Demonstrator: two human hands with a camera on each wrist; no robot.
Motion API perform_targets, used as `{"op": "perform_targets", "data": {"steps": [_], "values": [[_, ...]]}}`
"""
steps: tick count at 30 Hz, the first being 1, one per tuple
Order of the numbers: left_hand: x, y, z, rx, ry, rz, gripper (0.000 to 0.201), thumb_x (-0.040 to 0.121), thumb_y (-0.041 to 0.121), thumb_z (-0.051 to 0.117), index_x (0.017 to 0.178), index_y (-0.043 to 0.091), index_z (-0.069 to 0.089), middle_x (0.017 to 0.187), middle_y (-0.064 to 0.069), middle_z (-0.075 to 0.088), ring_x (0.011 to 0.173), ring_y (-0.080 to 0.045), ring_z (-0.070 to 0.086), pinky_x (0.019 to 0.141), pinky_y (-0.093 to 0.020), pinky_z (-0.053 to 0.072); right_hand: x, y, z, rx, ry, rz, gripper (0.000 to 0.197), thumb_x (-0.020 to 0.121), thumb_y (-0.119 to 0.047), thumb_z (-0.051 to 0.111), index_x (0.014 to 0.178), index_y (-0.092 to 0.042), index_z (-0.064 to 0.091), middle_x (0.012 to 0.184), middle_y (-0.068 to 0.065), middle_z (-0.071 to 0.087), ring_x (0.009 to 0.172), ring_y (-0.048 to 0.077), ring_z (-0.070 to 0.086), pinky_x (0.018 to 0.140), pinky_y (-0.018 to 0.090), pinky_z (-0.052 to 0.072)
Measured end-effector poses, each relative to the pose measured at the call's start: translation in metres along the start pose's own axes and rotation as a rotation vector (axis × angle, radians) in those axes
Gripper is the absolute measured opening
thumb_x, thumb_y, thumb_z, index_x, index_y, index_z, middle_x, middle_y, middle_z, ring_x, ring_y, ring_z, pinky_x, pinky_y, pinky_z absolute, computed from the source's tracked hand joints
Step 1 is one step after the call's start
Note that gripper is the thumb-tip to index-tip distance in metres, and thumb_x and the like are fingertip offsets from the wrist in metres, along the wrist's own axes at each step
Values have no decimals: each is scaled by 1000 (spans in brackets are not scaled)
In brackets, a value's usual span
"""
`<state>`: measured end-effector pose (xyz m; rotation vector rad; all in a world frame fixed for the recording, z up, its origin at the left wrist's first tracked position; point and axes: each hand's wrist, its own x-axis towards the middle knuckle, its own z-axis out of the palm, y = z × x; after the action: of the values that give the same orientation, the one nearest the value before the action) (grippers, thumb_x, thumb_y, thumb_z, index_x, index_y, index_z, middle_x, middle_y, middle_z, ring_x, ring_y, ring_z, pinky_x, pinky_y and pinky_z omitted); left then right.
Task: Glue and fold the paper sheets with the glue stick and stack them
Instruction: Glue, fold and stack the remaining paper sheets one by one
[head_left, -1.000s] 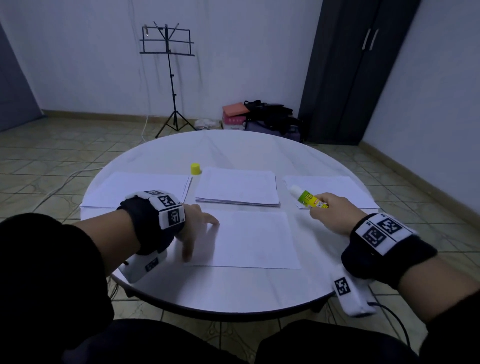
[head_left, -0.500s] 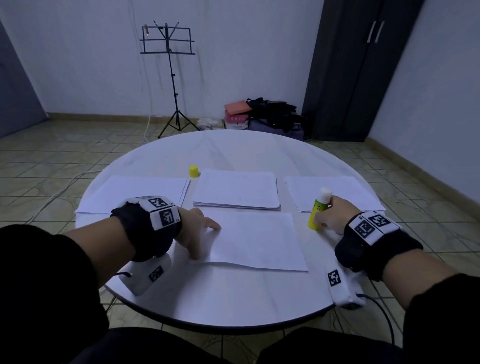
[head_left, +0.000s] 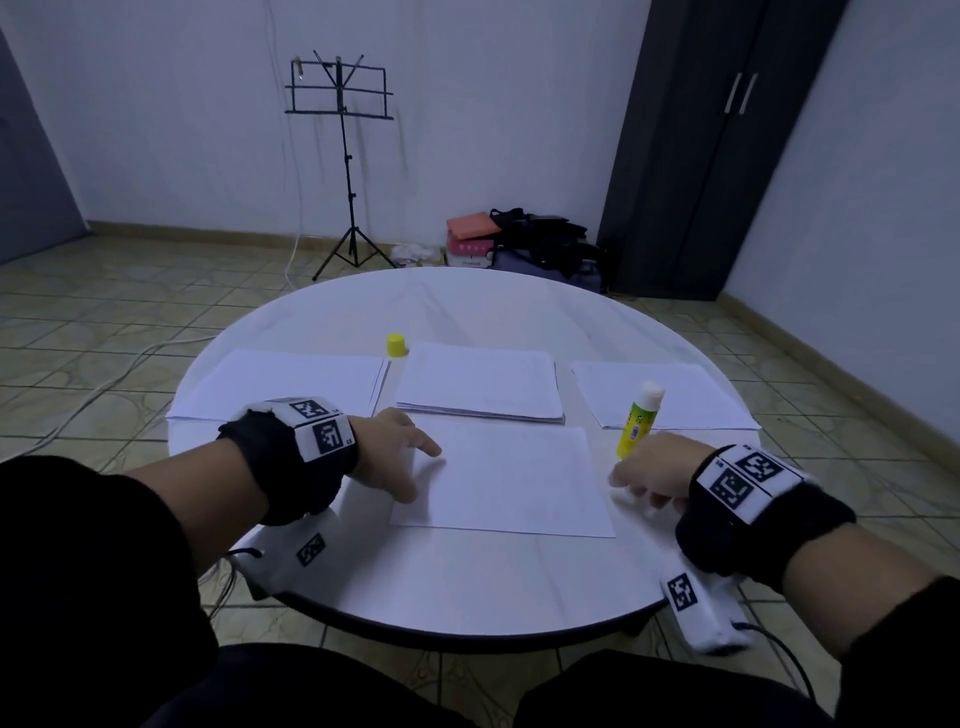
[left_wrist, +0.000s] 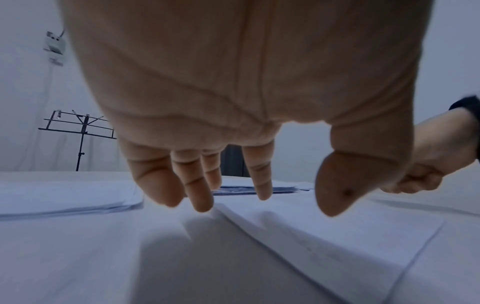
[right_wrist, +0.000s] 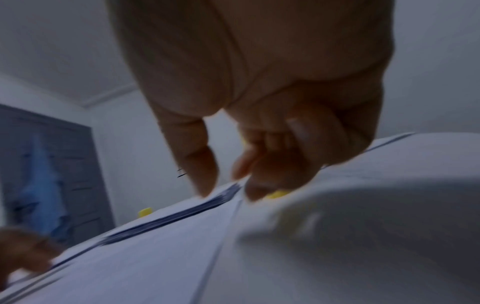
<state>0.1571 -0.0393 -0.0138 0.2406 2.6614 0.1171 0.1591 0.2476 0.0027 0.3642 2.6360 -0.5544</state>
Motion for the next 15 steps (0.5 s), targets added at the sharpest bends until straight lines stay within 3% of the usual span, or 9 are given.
{"op": "perform_targets", "data": {"steps": [2, 5, 8, 11, 13, 15], "values": [[-2, -9, -1, -51, 10, -1, 65, 84, 30, 64, 141, 39, 36, 147, 4, 22, 126, -15, 46, 102, -28, 40, -13, -17, 4, -118, -86, -87, 24, 91, -32, 57, 88, -8, 58, 72, -4, 59, 52, 10, 50, 47, 20, 36], [-4, -29, -6, -106, 38, -26, 65, 84, 32, 66, 142, 36, 37, 145, 3, 31, 124, -15, 48, 99, -25, 41, -23, -50, 9, -232, -131, -188, 35, 93, -35, 55, 106, -4, 63, 86, -4, 64, 56, 10, 51, 48, 20, 34], [-4, -58, -17, -105, 77, -78, 65, 87, 31, 63, 145, 27, 34, 146, 0, 39, 128, -17, 45, 102, -24, 35, -24, -91, 14, -277, -118, -266, 38, 92, -35, 57, 111, -3, 63, 93, -1, 64, 62, 13, 52, 48, 21, 35], [-1, -101, -29, -58, 139, -197, 66, 88, 34, 63, 146, 23, 33, 146, -1, 41, 132, -18, 41, 105, -26, 33, -17, -136, 23, -314, -99, -362, 36, 91, -35, 57, 104, -3, 64, 94, 2, 63, 68, 16, 54, 53, 22, 39], [5, -132, -35, -49, 177, -283, 66, 88, 36, 62, 145, 22, 34, 149, -2, 38, 135, -20, 38, 106, -27, 32, -9, -167, 31, -334, -61, -433, 30, 91, -35, 58, 97, -6, 63, 92, 4, 59, 76, 19, 53, 63, 24, 42], [10, -160, -39, -40, 193, -355, 64, 90, 37, 59, 146, 21, 34, 150, -3, 35, 137, -21, 35, 107, -27, 30, 2, -196, 42, -370, 4, -486, 27, 89, -36, 59, 85, -9, 59, 84, 5, 55, 77, 20, 51, 68, 25, 39]]}}
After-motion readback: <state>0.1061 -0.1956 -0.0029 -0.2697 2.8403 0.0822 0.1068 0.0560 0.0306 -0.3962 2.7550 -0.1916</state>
